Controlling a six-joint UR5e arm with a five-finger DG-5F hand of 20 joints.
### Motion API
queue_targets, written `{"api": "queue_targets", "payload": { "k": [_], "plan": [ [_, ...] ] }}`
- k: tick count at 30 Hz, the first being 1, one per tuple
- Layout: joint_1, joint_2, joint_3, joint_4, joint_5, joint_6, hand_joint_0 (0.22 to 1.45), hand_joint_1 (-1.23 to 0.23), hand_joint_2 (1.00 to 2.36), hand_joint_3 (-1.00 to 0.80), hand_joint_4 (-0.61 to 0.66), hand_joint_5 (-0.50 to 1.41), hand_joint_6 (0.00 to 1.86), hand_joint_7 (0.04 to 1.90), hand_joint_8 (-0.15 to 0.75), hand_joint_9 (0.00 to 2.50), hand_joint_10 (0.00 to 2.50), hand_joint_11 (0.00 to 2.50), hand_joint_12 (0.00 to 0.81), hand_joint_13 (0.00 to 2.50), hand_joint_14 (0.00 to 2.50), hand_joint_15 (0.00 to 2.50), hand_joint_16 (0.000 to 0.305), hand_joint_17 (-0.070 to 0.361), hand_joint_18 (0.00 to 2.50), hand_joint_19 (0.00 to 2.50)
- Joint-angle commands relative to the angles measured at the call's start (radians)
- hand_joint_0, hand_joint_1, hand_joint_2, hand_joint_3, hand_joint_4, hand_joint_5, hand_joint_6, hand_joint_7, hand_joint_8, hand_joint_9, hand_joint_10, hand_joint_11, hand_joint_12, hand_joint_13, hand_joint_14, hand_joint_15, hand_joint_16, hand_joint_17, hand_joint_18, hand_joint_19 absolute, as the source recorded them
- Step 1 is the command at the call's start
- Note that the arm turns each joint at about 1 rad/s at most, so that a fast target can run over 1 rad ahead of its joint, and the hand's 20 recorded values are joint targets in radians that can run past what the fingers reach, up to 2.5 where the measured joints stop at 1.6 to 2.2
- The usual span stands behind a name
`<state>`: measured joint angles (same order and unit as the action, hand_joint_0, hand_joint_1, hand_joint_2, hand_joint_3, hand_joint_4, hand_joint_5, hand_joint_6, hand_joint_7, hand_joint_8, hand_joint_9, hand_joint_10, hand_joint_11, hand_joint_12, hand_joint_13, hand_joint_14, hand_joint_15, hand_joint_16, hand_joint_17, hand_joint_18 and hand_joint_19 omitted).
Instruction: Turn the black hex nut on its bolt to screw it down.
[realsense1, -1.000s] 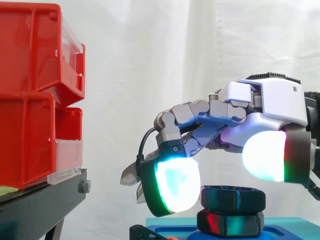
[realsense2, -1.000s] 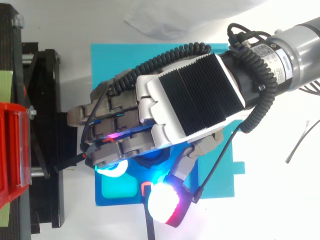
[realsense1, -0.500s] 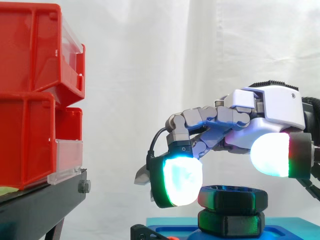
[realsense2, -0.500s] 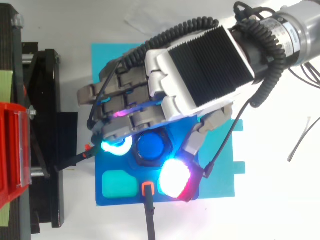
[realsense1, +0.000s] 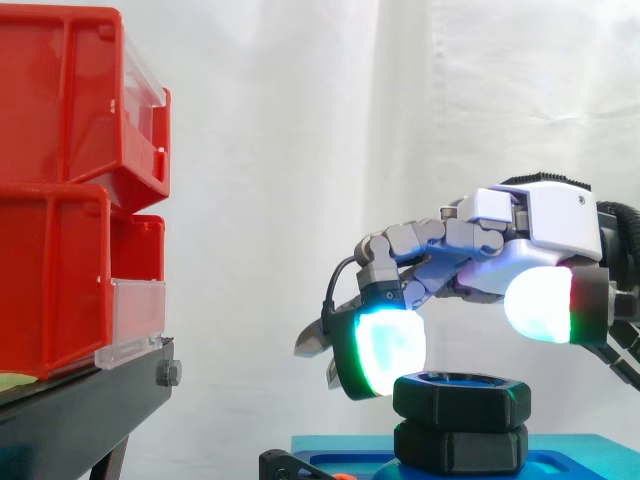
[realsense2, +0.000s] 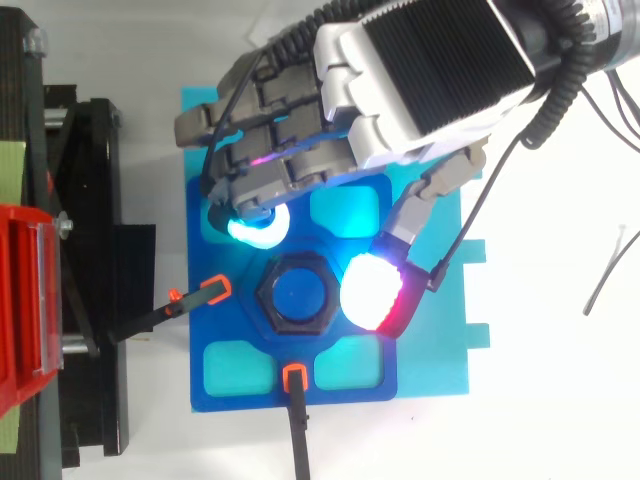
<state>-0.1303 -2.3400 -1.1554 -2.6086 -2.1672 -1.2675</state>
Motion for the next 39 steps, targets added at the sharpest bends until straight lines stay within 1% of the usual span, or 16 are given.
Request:
{"api": "queue_targets", "payload": {
  "k": [1,2,5,8,11,14,15,17,18,20,22,24,27,31,37,39],
  "plan": [
    [-0.006,0.001,0.022,-0.004,-0.014,0.014,0.45,-0.25,1.0,-0.5,0.27,-0.05,0.5,1.37,0.294,0.75,0.01,0.3,0.375,0.51,0.0,0.08,0.061,0.137,0.56,0.45],
    [-0.006,-0.001,0.029,-0.005,-0.016,0.017,0.45,-0.25,1.0,-0.5,0.28,-0.05,0.5,1.37,0.294,0.75,0.01,0.3,0.376,0.51,0.0,0.08,0.061,0.136,0.56,0.45],
    [0.003,0.001,0.056,-0.011,-0.016,0.019,0.45,-0.25,1.0,-0.5,0.28,-0.06,0.5,1.32,0.294,0.75,0.01,0.31,0.377,0.51,0.0,0.08,0.061,0.137,0.57,0.46],
    [0.015,0.001,0.079,-0.013,-0.013,0.025,0.45,-0.24,1.0,-0.5,0.28,-0.06,0.5,1.3,0.296,0.75,0.01,0.3,0.376,0.51,0.0,0.08,0.061,0.137,0.57,0.45],
    [0.024,-0.001,0.08,-0.01,-0.006,0.028,0.45,-0.24,1.0,-0.5,0.29,-0.06,0.5,1.28,0.296,0.75,0.01,0.3,0.376,0.51,0.0,0.08,0.061,0.137,0.57,0.45],
    [0.043,-0.001,0.08,-0.008,0.02,0.025,0.45,-0.24,1.0,-0.5,0.29,-0.07,0.5,1.27,0.294,0.75,0.01,0.3,0.376,0.51,0.0,0.08,0.061,0.137,0.56,0.45],
    [0.054,-0.001,0.079,-0.013,0.038,0.025,0.45,-0.24,1.0,-0.5,0.29,-0.07,0.5,1.26,0.294,0.75,0.01,0.3,0.378,0.51,0.0,0.09,0.061,0.137,0.56,0.45],
    [0.069,-0.001,0.079,-0.016,0.05,0.025,0.45,-0.24,1.0,-0.5,0.29,-0.07,0.5,1.25,0.295,0.74,0.01,0.3,0.38,0.49,0.0,0.08,0.061,0.138,0.55,0.45],
    [0.097,-0.001,0.079,-0.028,0.066,0.025,0.45,-0.24,1.0,-0.5,0.29,-0.07,0.5,1.25,0.288,0.73,0.01,0.29,0.384,0.47,0.0,0.08,0.062,0.14,0.51,0.44],
    [0.1,-0.001,0.079,-0.041,0.079,0.022,0.45,-0.24,1.0,-0.5,0.29,-0.08,0.5,1.23,0.287,0.7,0.01,0.29,0.39,0.42,0.0,0.07,0.063,0.142,0.49,0.42],
    [0.106,-0.001,0.068,-0.039,0.087,0.013,0.45,-0.25,1.0,-0.5,0.29,-0.08,0.5,1.21,0.289,0.68,0.01,0.28,0.392,0.4,0.0,0.05,0.064,0.144,0.47,0.43],
    [0.113,-0.001,0.034,-0.039,0.096,0.004,0.45,-0.28,1.0,-0.5,0.3,-0.09,0.5,1.2,0.286,0.67,0.01,0.29,0.393,0.39,0.0,0.03,0.064,0.144,0.47,0.43],
    [0.118,-0.001,0.022,-0.033,0.102,0.005,0.43,-0.28,1.0,-0.5,0.31,-0.09,0.5,1.17,0.291,0.66,0.01,0.29,0.403,0.36,0.0,0.02,0.067,0.152,0.43,0.42],
    [0.123,-0.001,0.02,-0.013,0.107,0.005,0.42,-0.27,1.0,-0.5,0.32,-0.09,0.5,1.16,0.295,0.65,0.01,0.28,0.409,0.35,0.0,0.01,0.069,0.154,0.43,0.42],
    [0.123,-0.002,0.02,-0.016,0.107,0.004,0.42,-0.27,1.0,-0.5,0.32,-0.09,0.5,1.16,0.296,0.65,0.01,0.28,0.41,0.35,0.0,0.01,0.069,0.155,0.43,0.42],
    [0.124,-0.001,0.02,-0.022,0.107,0.002,0.42,-0.31,1.0,-0.5,0.32,-0.1,0.5,1.16,0.298,0.65,0.01,0.27,0.412,0.36,0.0,0.01,0.069,0.156,0.43,0.41]
  ]
}}
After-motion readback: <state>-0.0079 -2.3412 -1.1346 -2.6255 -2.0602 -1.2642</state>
